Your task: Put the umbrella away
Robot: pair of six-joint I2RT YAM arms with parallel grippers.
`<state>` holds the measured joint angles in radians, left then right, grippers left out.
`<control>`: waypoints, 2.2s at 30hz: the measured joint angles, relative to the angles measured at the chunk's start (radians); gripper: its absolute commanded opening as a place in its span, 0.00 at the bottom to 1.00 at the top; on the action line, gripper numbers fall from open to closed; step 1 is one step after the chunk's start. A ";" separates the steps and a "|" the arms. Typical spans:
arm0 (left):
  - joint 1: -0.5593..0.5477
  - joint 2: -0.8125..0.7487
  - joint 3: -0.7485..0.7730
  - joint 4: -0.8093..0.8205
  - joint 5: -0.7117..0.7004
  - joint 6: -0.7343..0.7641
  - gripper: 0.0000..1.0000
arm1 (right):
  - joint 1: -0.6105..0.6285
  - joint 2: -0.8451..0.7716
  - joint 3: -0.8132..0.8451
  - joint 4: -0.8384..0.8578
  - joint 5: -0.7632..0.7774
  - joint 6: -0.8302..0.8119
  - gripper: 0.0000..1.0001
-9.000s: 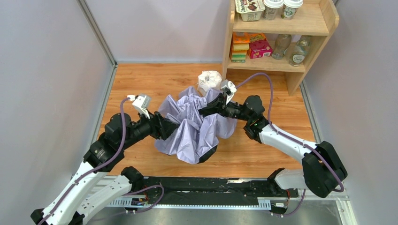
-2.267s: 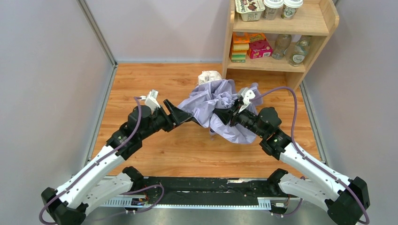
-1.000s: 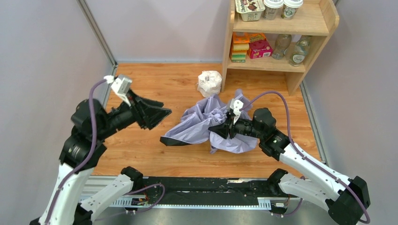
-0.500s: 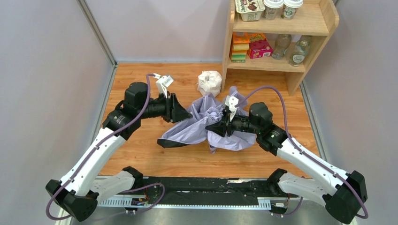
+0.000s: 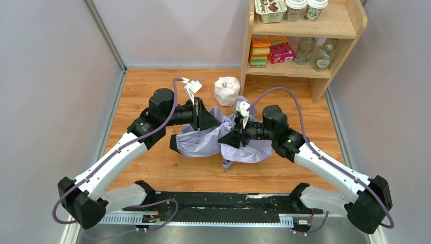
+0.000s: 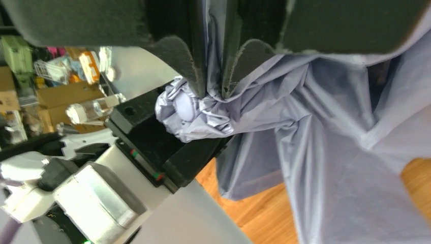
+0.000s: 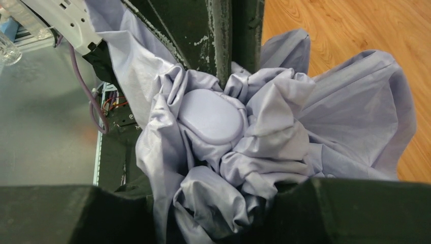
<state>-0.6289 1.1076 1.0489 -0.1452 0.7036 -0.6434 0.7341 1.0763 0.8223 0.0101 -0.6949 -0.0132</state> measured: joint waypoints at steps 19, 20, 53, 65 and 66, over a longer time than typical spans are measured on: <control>-0.032 -0.293 0.272 -0.737 -0.821 -0.037 0.77 | 0.015 -0.026 0.092 -0.229 0.431 -0.055 0.00; -0.032 -0.304 0.253 -0.768 -0.833 -0.070 0.79 | 0.015 -0.026 0.092 -0.235 0.452 -0.061 0.00; 0.093 -0.074 -0.011 -0.603 -0.666 -0.287 0.00 | 0.080 -0.026 0.093 -0.288 0.604 -0.163 0.00; 0.098 -0.496 -0.328 0.023 -0.178 0.161 0.00 | 0.061 -0.236 0.027 -0.322 0.410 -0.116 0.00; 0.098 -0.508 -0.318 0.033 -0.132 0.183 0.00 | 0.056 -0.261 0.018 -0.320 0.392 -0.113 0.00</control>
<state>-0.5312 0.5999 0.7307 -0.1123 0.5720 -0.4606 0.7902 0.8154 0.8402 -0.3099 -0.3031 -0.1257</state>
